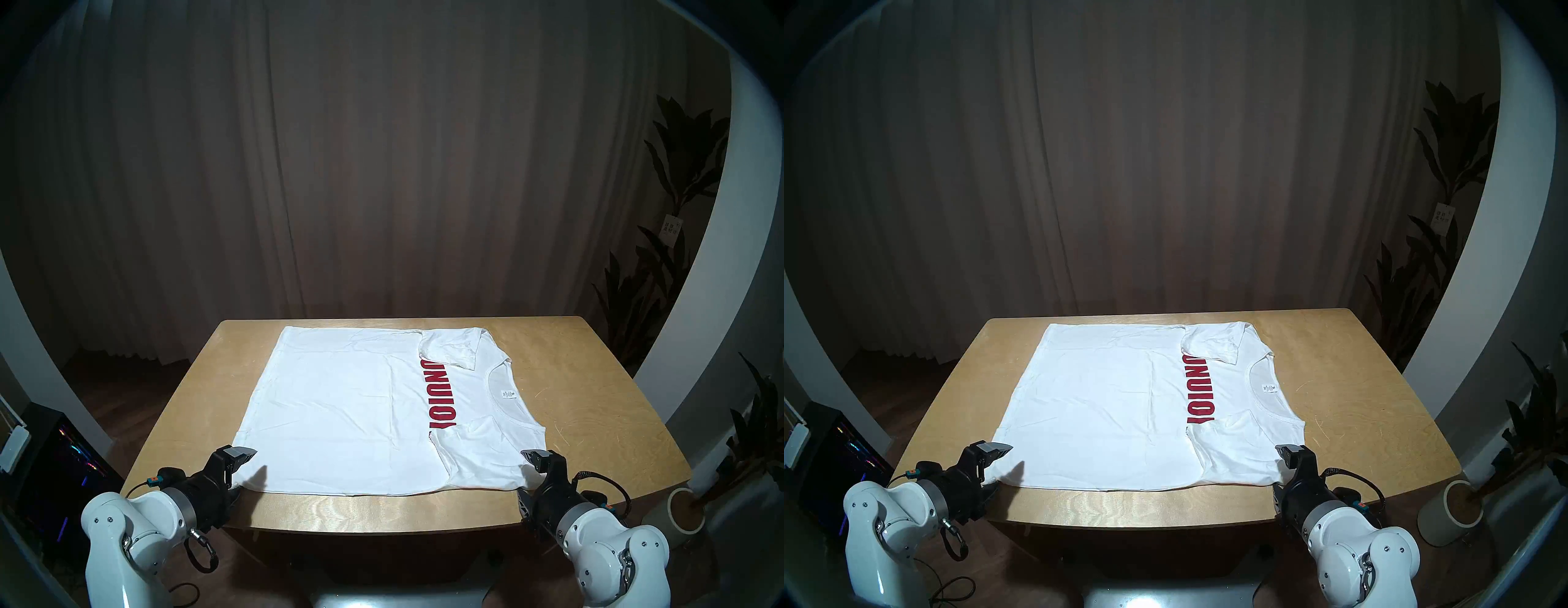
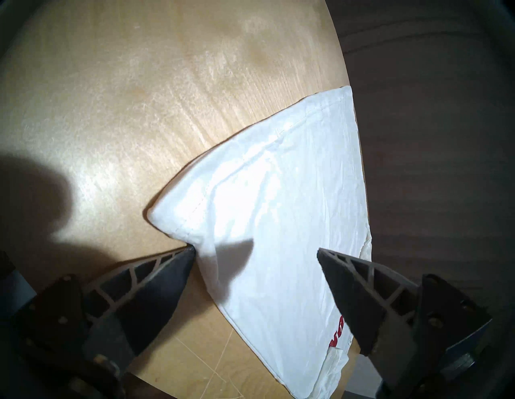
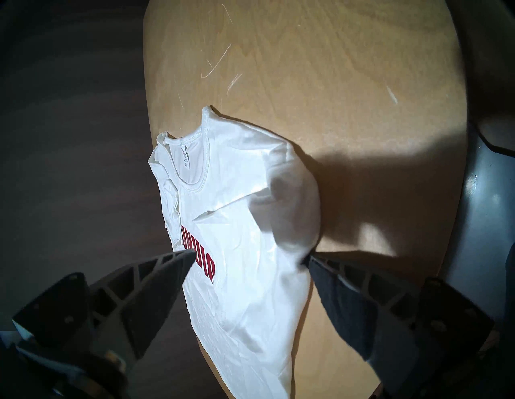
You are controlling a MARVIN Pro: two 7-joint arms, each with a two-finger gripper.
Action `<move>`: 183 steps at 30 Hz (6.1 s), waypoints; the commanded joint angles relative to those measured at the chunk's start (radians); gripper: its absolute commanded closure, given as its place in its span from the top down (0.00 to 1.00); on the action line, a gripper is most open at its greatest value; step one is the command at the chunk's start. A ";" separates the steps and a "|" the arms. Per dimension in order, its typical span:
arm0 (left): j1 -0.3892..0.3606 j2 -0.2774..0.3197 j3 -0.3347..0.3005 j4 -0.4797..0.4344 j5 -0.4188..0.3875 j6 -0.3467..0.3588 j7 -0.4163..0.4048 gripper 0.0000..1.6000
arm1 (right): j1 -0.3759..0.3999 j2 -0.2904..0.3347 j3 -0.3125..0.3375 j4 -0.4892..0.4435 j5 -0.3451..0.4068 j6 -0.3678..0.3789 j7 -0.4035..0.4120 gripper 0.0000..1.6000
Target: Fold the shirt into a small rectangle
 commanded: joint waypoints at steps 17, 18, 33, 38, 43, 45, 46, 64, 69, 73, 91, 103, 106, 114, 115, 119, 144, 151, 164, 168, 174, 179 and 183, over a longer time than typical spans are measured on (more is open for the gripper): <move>-0.047 -0.015 0.064 0.051 0.070 -0.032 0.036 1.00 | 0.135 0.042 0.005 0.064 -0.021 -0.037 -0.039 1.00; -0.048 -0.016 0.065 0.054 0.080 -0.038 0.033 1.00 | 0.137 0.043 0.004 0.066 -0.025 -0.040 -0.038 1.00; -0.031 -0.018 0.060 0.062 0.154 -0.087 -0.022 0.19 | 0.135 0.069 0.008 0.125 -0.066 -0.038 0.030 0.46; -0.034 -0.029 0.053 0.037 0.159 -0.109 -0.029 0.00 | 0.149 0.079 0.028 0.135 -0.059 -0.039 0.046 0.00; -0.046 -0.039 0.046 -0.004 0.146 -0.116 -0.015 0.00 | 0.158 0.091 0.054 0.126 -0.040 -0.029 0.042 0.00; -0.054 -0.044 0.043 -0.021 0.141 -0.120 -0.019 0.00 | 0.163 0.098 0.067 0.118 -0.030 -0.025 0.048 0.00; -0.058 -0.045 0.043 -0.028 0.139 -0.120 -0.018 0.00 | 0.166 0.101 0.072 0.115 -0.025 -0.023 0.048 0.00; -0.187 -0.039 0.082 -0.023 0.140 -0.158 -0.016 0.00 | 0.338 0.192 0.091 0.161 0.016 0.036 0.049 0.00; -0.238 -0.020 0.093 -0.010 0.149 -0.168 -0.010 0.00 | 0.385 0.238 0.070 0.192 0.023 0.029 0.057 0.00; -0.282 -0.002 0.105 -0.005 0.164 -0.174 -0.006 0.00 | 0.432 0.263 0.040 0.227 0.019 0.022 0.055 0.00; -0.464 0.087 0.179 0.116 0.252 -0.202 0.077 0.00 | 0.613 0.343 -0.073 0.363 -0.044 -0.060 0.096 0.00; -0.576 0.128 0.260 0.204 0.284 -0.229 0.078 0.00 | 0.730 0.367 -0.115 0.468 -0.086 -0.085 0.104 0.00; -0.602 0.135 0.280 0.222 0.292 -0.241 0.075 0.00 | 0.756 0.370 -0.124 0.500 -0.097 -0.091 0.102 0.00; -0.680 0.157 0.306 0.284 0.312 -0.265 0.071 0.00 | 0.837 0.374 -0.139 0.586 -0.116 -0.114 0.098 0.00; -0.685 0.159 0.308 0.291 0.314 -0.267 0.070 0.00 | 0.843 0.375 -0.142 0.594 -0.118 -0.116 0.099 0.00; -0.721 0.167 0.322 0.337 0.324 -0.278 0.068 0.00 | 0.880 0.377 -0.155 0.632 -0.129 -0.123 0.100 0.00; -0.944 0.192 0.402 0.570 0.377 -0.332 0.046 0.00 | 1.088 0.376 -0.226 0.859 -0.184 -0.156 0.101 0.00; -0.995 0.192 0.425 0.640 0.391 -0.342 0.044 0.00 | 1.132 0.374 -0.243 0.913 -0.196 -0.164 0.100 0.00; -1.104 0.190 0.463 0.789 0.416 -0.356 0.049 0.00 | 1.210 0.372 -0.269 1.006 -0.216 -0.180 0.098 0.00; -1.130 0.190 0.473 0.826 0.423 -0.361 0.048 0.00 | 1.231 0.371 -0.275 1.029 -0.220 -0.185 0.098 0.00; -1.163 0.187 0.488 0.877 0.432 -0.367 0.047 0.00 | 1.258 0.368 -0.285 1.059 -0.226 -0.190 0.098 0.00; -1.200 0.185 0.501 0.926 0.440 -0.373 0.046 0.00 | 1.280 0.364 -0.293 1.081 -0.232 -0.196 0.097 0.00; -1.227 0.183 0.511 0.960 0.445 -0.377 0.046 0.00 | 1.295 0.362 -0.298 1.097 -0.237 -0.201 0.097 0.00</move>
